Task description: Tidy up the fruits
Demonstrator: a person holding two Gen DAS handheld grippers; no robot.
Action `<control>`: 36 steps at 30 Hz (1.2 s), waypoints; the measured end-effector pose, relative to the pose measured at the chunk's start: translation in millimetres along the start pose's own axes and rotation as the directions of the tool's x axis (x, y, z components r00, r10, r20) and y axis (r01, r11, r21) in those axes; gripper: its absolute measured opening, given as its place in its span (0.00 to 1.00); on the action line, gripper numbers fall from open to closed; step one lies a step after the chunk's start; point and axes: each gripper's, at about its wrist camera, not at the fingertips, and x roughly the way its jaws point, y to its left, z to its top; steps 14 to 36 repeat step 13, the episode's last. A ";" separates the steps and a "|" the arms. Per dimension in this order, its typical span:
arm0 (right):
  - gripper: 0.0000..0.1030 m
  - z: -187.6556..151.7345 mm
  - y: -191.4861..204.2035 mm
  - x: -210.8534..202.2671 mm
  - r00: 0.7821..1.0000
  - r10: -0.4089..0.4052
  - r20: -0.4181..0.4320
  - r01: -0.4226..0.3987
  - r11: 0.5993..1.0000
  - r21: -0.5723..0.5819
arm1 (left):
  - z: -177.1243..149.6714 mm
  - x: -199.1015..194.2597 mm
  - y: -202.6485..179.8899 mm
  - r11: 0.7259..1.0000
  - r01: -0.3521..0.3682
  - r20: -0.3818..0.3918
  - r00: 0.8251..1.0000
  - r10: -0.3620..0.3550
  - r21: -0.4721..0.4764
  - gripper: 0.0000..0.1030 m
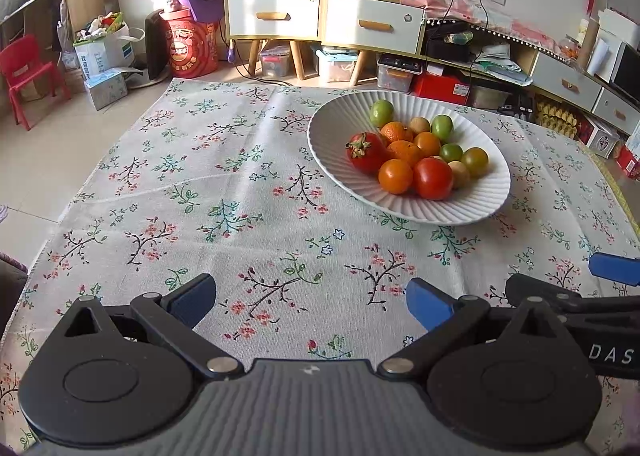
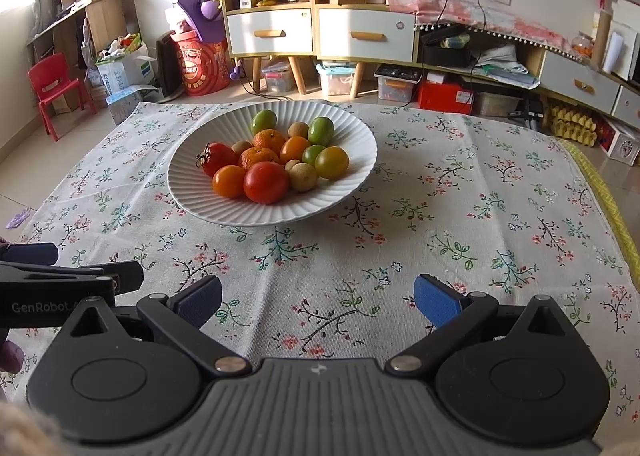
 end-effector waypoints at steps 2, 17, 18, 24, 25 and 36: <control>0.99 0.2 0.2 -0.2 1.000 0.001 0.000 -0.001 1.000 0.000 | 0.0 -0.2 0.0 1.000 -0.002 0.002 1.000 0.002 0.000 0.98; 0.99 0.9 1.2 -1.0 1.000 0.002 -0.001 -0.002 1.000 0.003 | 1.3 -0.3 0.6 1.000 0.000 -0.002 1.000 0.000 -0.003 0.98; 0.99 0.9 1.2 -1.0 1.000 0.002 -0.001 -0.002 1.000 0.003 | 1.3 -0.3 0.6 1.000 0.000 -0.002 1.000 0.000 -0.003 0.98; 0.99 0.9 1.2 -1.0 1.000 0.002 -0.001 -0.002 1.000 0.003 | 1.3 -0.3 0.6 1.000 0.000 -0.002 1.000 0.000 -0.003 0.98; 0.99 0.9 1.2 -1.0 1.000 0.002 -0.001 -0.002 1.000 0.003 | 1.3 -0.3 0.6 1.000 0.000 -0.002 1.000 0.000 -0.003 0.98; 0.99 0.9 1.2 -1.0 1.000 0.002 -0.001 -0.002 1.000 0.003 | 1.3 -0.3 0.6 1.000 0.000 -0.002 1.000 0.000 -0.003 0.98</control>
